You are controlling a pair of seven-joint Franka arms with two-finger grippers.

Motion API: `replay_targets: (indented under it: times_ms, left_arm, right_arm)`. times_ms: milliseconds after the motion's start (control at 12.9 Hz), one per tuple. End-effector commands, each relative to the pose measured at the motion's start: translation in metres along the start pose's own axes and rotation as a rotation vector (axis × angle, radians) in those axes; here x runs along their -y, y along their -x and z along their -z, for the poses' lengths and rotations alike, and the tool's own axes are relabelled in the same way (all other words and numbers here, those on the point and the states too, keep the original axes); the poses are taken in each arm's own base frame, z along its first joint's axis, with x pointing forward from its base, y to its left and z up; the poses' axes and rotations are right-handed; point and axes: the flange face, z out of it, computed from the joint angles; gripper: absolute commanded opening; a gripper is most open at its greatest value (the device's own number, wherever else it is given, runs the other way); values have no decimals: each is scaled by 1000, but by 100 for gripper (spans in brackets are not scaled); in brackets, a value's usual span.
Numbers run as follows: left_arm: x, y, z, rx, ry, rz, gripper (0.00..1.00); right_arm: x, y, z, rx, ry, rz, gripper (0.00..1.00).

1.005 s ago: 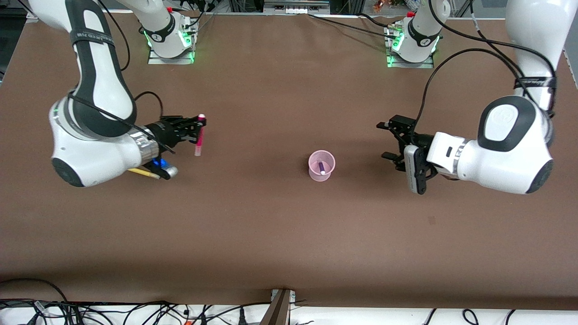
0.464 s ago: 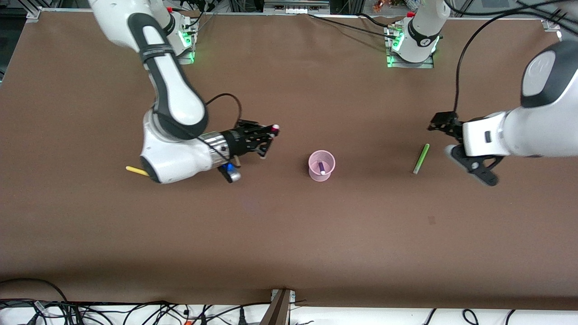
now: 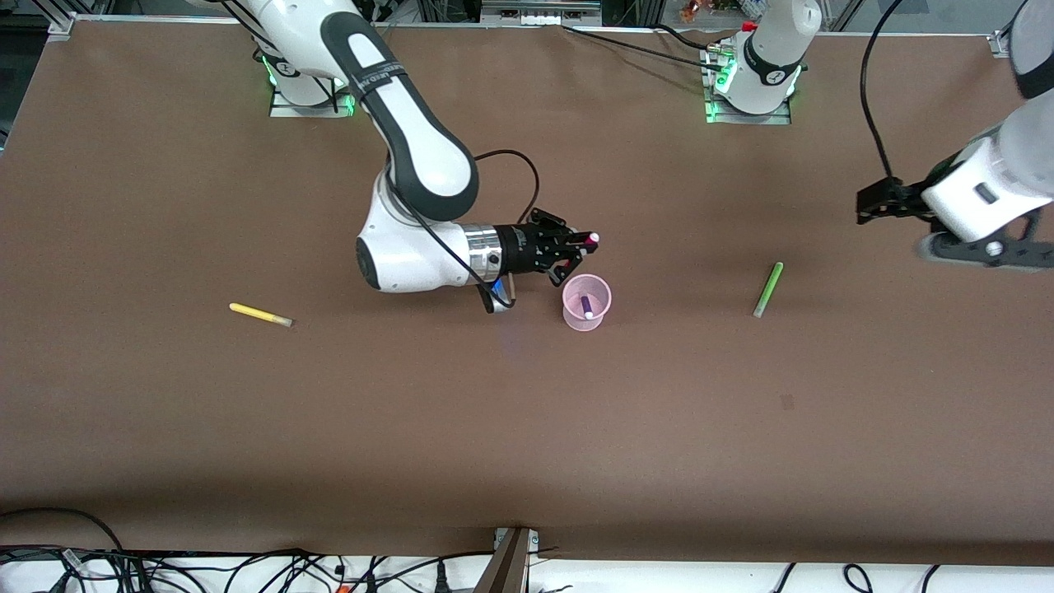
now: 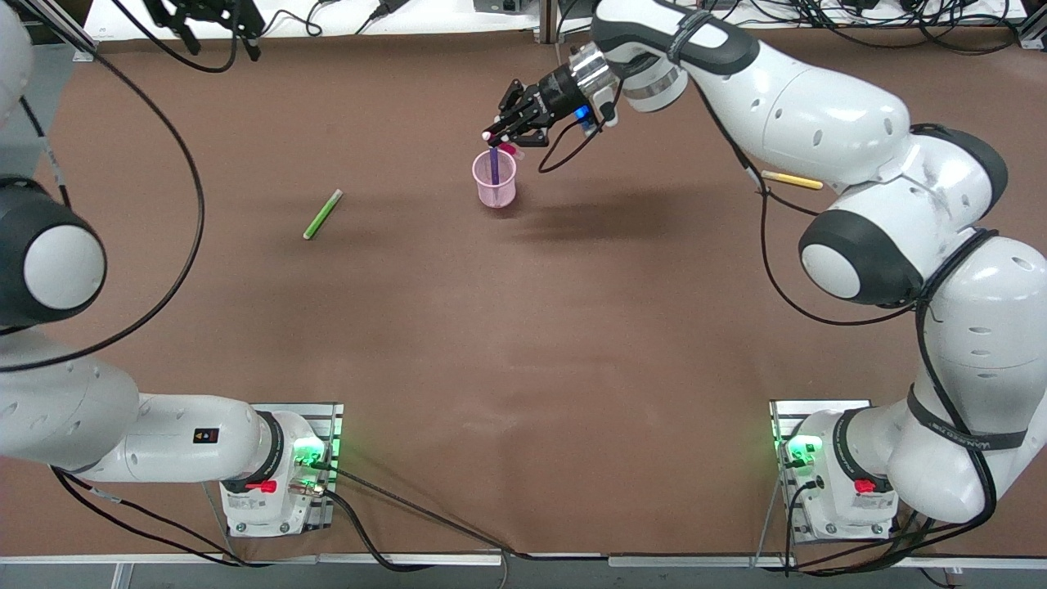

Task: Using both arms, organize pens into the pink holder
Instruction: 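Carry the pink marker over the cup while the left gripper withdraws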

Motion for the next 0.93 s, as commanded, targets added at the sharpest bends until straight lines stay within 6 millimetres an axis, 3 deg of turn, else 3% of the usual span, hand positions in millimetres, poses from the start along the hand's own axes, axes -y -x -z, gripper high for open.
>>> replay_targets:
  times_ms: [0, 155, 309, 464, 851]
  left_arm:
    - [22, 29, 15, -102, 72, 131, 100]
    - [26, 43, 38, -147, 74, 144, 100]
    - [20, 45, 37, -132, 70, 131, 100]
    - [15, 37, 23, -88, 64, 123, 100]
    - [30, 40, 25, -59, 61, 140, 100]
  right_arm:
    - [-4, -3, -25, -3, -62, -44, 0]
    - [-7, -5, -37, -19, -70, -38, 0]
    - [-2, -6, -41, -18, -74, -30, 0]
    - [1, -11, -47, -20, -73, -27, 0]
    - [4, -26, -56, -37, -83, -17, 0]
